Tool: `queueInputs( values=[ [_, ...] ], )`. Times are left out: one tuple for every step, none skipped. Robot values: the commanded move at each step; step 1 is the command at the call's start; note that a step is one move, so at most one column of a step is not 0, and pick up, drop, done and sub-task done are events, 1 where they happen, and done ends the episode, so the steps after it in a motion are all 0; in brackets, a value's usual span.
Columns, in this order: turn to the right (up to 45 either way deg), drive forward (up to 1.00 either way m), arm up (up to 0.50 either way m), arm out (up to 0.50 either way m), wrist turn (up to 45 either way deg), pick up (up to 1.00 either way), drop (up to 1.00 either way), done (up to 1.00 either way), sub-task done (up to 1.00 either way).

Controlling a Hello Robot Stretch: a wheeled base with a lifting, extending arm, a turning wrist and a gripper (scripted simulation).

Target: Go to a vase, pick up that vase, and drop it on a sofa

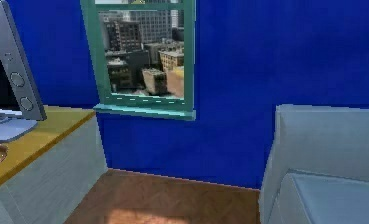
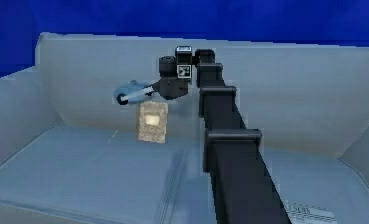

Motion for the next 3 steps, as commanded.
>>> queueInputs(
  values=[
    [0.0, 0.00, 0.00, 0.00, 42.0, 0.00, 0.00, 0.00, 0.00],
    [0.0, 0.00, -0.20, 0.00, 0.0, 0.00, 0.00, 0.00, 0.00],
    [0.0, 0.00, -0.32, 0.00, 0.0, 0.00, 0.00, 0.00, 0.00]
  ],
)
